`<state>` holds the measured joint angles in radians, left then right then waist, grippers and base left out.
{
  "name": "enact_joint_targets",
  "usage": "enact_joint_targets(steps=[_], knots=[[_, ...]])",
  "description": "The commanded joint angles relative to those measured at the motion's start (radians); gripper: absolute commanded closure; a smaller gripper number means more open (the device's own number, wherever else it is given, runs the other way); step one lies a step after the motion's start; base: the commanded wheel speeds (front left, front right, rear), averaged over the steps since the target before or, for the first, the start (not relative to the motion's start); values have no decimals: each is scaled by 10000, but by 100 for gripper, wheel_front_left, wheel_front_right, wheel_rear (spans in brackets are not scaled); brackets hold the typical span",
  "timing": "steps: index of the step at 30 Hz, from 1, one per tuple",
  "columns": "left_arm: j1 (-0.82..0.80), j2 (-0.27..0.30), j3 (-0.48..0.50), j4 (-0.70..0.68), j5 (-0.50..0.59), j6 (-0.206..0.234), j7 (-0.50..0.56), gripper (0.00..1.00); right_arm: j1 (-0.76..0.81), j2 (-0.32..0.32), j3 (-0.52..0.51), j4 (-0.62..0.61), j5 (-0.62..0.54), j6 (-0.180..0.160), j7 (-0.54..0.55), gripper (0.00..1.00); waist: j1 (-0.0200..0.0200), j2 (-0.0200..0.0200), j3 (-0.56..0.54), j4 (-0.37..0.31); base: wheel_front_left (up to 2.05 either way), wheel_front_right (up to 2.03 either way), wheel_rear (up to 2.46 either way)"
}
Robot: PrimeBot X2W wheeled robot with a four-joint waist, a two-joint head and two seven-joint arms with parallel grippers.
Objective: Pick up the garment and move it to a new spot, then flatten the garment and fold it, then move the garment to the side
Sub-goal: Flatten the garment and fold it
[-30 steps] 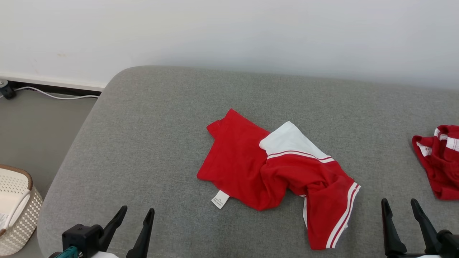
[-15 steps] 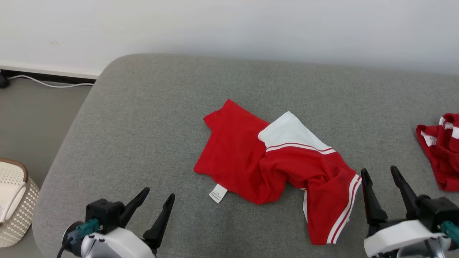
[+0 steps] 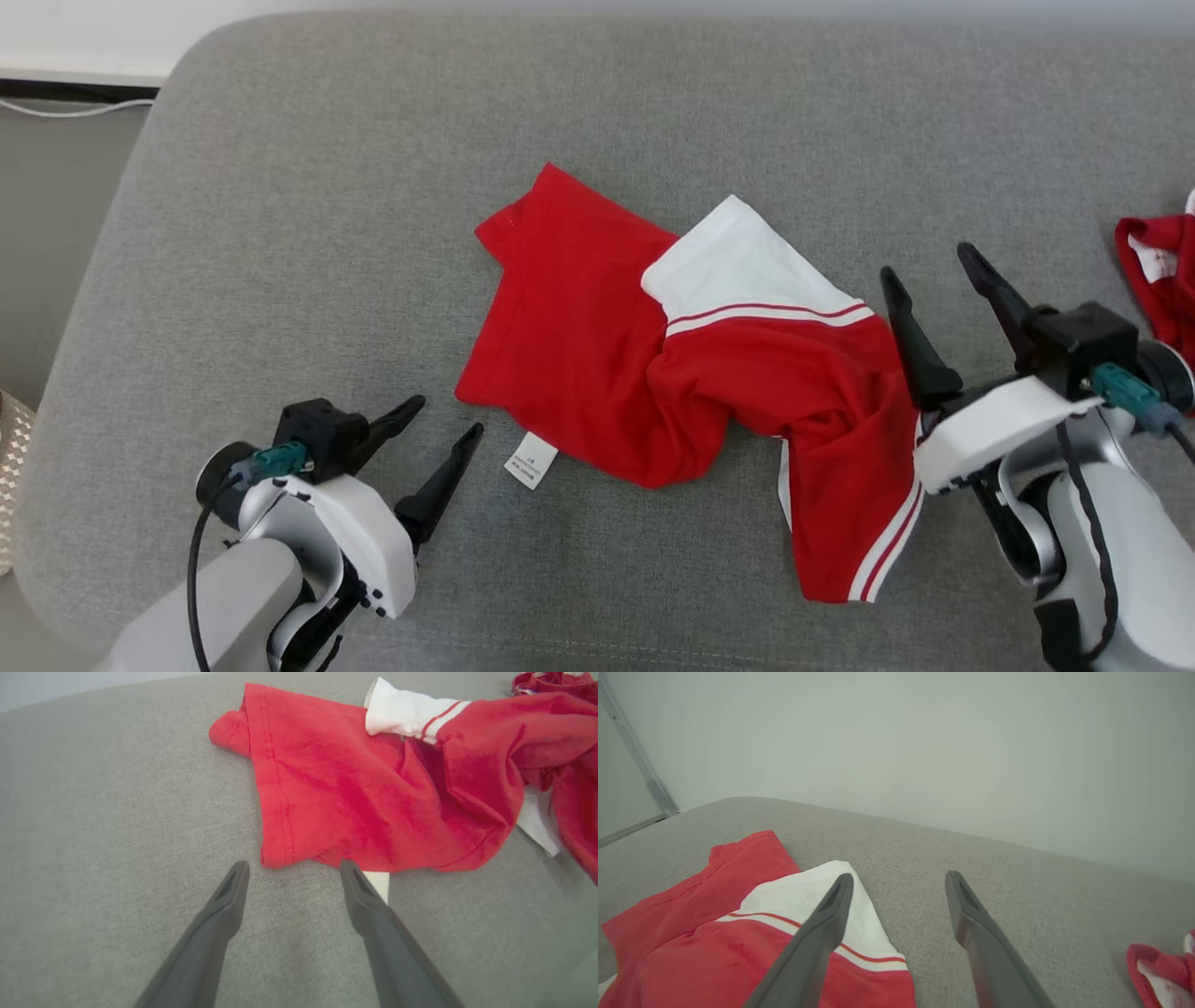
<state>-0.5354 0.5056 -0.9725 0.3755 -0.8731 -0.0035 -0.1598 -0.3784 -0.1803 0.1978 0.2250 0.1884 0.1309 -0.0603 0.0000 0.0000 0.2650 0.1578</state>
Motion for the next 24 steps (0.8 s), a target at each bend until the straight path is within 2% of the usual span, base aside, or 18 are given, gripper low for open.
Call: enact_joint_targets(steps=[1, 4, 9, 24], knots=[[-603, 237, 302, 182, 160, -185, -150, 0, -538, -148, 419, -36, 157, -2, 123, 0, 0, 0, 416, -110, 0, 0, 0], [-1008, 26, 167, 824, 324, -546, -237, 0, -1325, -443, 966, 405, 439, -2, 290, 0, 0, 0, 686, -51, 0, 0, 0], [-1571, -217, -73, 1659, 611, -887, -379, 0, -2457, -762, 1798, 1120, 891, -2, 463, 0, 0, 0, 1028, 97, 0, 0, 0], [-2658, -810, -732, 2206, 1094, -1244, -855, 0, -4934, -1017, 4271, 3432, 2166, -2, 529, 0, 0, 0, 1893, 603, 0, 0, 0]])
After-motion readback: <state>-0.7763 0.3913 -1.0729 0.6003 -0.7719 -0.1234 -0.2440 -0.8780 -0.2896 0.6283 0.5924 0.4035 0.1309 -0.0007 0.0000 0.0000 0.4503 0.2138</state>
